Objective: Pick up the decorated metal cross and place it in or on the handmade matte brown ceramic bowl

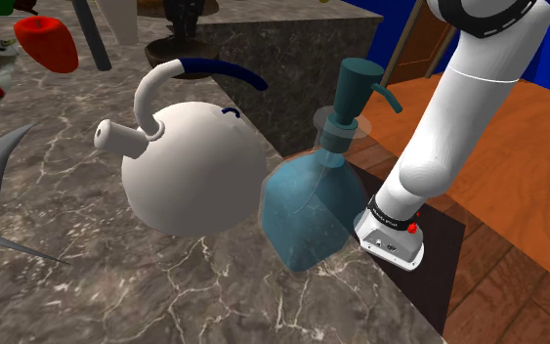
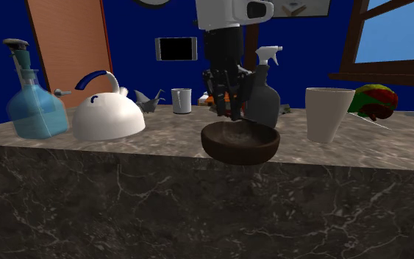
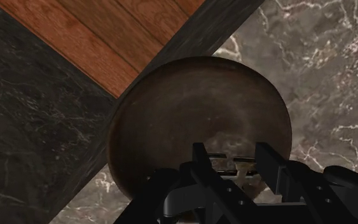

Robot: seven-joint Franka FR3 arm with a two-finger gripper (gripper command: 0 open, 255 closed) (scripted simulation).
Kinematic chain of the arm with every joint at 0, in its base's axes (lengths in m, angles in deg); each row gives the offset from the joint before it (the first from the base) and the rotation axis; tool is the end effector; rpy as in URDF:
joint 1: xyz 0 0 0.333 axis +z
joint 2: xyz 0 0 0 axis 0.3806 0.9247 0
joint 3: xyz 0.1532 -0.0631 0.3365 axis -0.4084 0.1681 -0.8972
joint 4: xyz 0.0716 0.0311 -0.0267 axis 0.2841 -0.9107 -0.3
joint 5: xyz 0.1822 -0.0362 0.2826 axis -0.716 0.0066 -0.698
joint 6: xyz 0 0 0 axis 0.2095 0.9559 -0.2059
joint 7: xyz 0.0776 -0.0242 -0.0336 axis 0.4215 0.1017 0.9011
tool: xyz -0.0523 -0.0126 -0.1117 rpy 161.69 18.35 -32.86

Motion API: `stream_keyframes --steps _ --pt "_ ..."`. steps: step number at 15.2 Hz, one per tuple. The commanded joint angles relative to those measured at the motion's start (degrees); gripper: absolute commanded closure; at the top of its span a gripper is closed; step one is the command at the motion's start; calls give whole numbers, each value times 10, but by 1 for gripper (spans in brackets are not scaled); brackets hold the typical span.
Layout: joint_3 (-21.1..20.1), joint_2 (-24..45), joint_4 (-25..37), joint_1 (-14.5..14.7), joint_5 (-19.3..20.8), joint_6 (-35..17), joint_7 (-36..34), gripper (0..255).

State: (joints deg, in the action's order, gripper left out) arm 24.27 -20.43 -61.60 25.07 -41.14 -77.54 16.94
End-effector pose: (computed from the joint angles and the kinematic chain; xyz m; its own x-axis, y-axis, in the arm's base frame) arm 0.5193 0.1883 0.6709 0.9110 0.3820 0.1554 0.3897 -0.9207 -0.0211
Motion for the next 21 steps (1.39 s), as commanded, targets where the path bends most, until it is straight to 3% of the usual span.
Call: stream_keyframes --steps 1,4,12,13,18,21 --pt "1 -8 -25 -2 -3 -18 3 255" --pt "2 -13 -55 -3 -5 -43 5 255" --pt "2 -13 -54 -3 -5 -43 5 255" --pt "2 -13 -54 -3 -5 -43 5 0" --pt "2 -13 -54 -3 -5 -43 5 0" --pt "2 -10 7 -3 -4 16 4 0"
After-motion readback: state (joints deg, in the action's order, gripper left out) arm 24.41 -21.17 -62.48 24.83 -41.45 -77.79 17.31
